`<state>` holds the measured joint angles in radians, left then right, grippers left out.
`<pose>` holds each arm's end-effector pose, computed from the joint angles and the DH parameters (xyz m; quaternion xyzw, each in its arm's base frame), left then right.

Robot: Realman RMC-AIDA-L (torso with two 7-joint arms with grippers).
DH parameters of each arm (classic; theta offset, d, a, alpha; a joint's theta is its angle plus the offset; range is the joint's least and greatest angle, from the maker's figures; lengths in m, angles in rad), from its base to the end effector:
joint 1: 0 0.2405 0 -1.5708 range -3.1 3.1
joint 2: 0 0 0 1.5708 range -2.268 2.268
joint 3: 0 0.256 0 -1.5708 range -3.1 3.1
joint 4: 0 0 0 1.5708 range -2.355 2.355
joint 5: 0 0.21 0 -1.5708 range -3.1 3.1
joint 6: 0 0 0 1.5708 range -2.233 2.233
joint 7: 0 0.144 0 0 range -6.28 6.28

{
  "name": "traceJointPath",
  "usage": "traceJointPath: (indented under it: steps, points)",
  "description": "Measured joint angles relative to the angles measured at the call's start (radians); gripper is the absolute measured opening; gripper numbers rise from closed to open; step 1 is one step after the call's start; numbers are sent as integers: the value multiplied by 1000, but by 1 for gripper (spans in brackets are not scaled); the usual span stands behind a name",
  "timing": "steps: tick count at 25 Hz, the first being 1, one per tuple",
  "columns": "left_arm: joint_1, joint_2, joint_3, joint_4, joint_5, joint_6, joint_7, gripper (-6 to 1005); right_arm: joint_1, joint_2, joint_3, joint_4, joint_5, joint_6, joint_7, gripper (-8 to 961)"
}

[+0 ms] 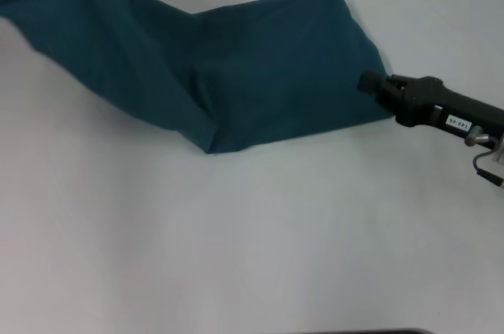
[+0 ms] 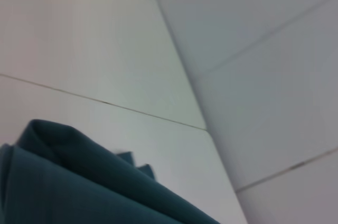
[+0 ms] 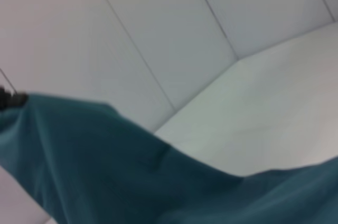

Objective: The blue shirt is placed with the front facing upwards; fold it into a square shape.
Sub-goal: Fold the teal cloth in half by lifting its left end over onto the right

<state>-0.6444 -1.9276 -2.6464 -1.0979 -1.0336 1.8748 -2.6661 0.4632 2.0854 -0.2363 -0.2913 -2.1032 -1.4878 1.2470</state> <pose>-0.2129 0.3592 0.1462 -0.7789 -0.5740 -0.2430 0.0692 0.3128 0.2890 -0.0307 -0.8335 0.3782 0.3510 0.1977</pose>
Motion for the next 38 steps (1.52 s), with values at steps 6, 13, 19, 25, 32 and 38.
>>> traceJointPath:
  steps: [6,13,19,25,32,38]
  points:
    - [-83,-39,93,50,3,-75,-13,28,0,-1,-44,-1,0,24,17,12]
    - [-178,-48,279,137,28,-203,-52,27,-3,-1,-49,-2,0,26,19,13]
    - [-238,-47,355,122,111,-228,-138,27,-5,-1,-52,-2,0,37,19,13]
    - [-330,-49,416,103,223,-217,-231,28,-6,-1,-52,0,0,44,19,14]
    - [-432,-82,475,104,309,-222,-287,28,-6,-1,-59,3,-1,52,21,14]
    - [-500,-141,477,117,362,-264,-288,27,-9,-1,-66,-1,-1,63,34,15]
